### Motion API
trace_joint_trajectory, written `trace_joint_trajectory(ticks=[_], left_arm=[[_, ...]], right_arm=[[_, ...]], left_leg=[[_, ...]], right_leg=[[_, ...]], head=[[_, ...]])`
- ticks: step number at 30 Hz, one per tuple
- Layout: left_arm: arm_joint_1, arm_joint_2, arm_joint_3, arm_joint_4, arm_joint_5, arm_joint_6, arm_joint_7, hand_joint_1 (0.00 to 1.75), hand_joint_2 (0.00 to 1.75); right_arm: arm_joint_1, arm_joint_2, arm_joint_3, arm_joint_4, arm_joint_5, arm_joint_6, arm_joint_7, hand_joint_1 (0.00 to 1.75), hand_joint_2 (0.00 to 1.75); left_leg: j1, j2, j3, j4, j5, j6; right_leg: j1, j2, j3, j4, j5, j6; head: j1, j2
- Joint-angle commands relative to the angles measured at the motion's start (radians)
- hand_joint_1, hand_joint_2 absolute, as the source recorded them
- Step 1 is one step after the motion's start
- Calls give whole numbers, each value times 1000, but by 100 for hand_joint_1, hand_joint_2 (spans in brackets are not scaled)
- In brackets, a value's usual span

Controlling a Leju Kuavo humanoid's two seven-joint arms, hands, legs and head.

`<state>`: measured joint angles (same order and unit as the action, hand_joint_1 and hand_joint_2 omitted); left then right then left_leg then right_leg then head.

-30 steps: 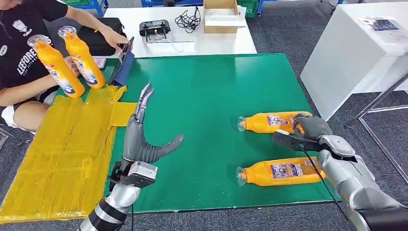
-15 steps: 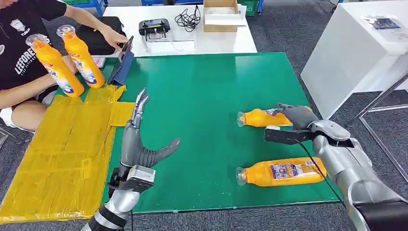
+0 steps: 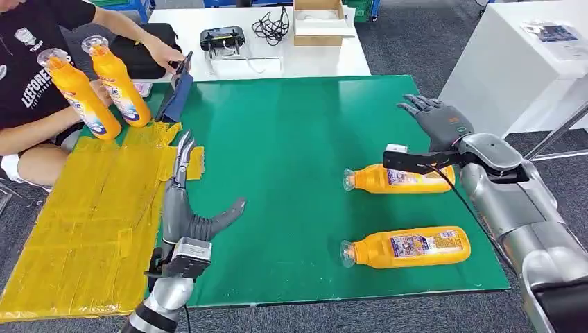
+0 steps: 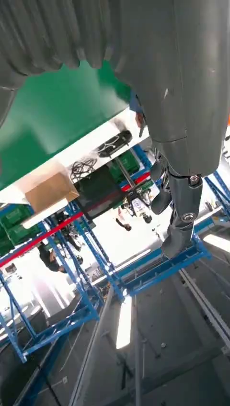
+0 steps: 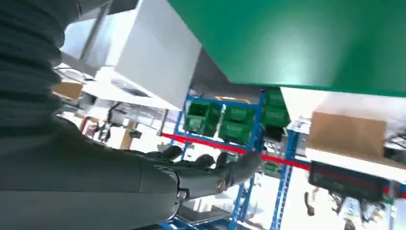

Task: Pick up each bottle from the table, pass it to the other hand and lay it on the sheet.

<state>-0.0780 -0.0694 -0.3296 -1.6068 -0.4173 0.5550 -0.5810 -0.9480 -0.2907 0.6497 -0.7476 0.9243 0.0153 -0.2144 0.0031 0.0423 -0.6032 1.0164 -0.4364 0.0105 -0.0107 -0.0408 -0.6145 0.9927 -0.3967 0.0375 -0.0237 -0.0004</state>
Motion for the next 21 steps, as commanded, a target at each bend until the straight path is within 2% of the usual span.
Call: trace_joint_trajectory(ticks=[1, 3, 7, 10, 15, 16, 21], left_arm=[[-43, 2, -1, 44, 32, -14, -11, 0, 175], [-55, 6, -15, 57, 46, -21, -20, 0, 175], [-58, 5, -18, 59, 46, -19, -20, 0, 175], [-82, 8, -37, 74, 59, -27, -24, 0, 175], [-99, 8, -66, 97, 61, -34, -21, 0, 175], [-99, 8, -66, 97, 61, -34, -21, 0, 175], [-111, 11, -89, 110, 61, -51, -9, 0, 175]], right_arm=[[-65, 7, 40, 335, -63, -5, -39, 0, 175], [-50, 10, 17, 399, -83, -7, -49, 0, 175], [-39, 10, 16, 405, -82, -22, -55, 0, 175], [-19, 21, -15, 451, -99, -9, -18, 0, 175], [50, 13, -53, 484, -120, -65, -8, 0, 175], [50, 13, -53, 484, -120, -65, -8, 0, 175], [98, 25, -85, 491, -133, -117, 2, 0, 175]], left_leg=[[0, -4, 2, 0, 0, 0], [1, -6, 3, -1, 0, 0], [0, -6, 3, -1, 0, 0], [0, -4, 2, -1, -1, -1], [1, -7, 3, -2, 0, 0], [0, -4, 2, -1, 0, 0], [0, -7, 6, -3, -1, -1]], right_leg=[[0, 0, 2, 0, -1, -1], [0, -1, 4, -1, -1, -1], [0, 0, 4, -1, -1, -1], [-1, 2, 3, 0, -1, -1], [0, -2, 4, -2, -1, -1], [0, -1, 2, -2, 0, -1], [-1, 3, 7, -3, -1, -2]], head=[[0, 0], [0, 0], [0, 0], [0, 0], [0, 0], [0, 0], [0, 0]])
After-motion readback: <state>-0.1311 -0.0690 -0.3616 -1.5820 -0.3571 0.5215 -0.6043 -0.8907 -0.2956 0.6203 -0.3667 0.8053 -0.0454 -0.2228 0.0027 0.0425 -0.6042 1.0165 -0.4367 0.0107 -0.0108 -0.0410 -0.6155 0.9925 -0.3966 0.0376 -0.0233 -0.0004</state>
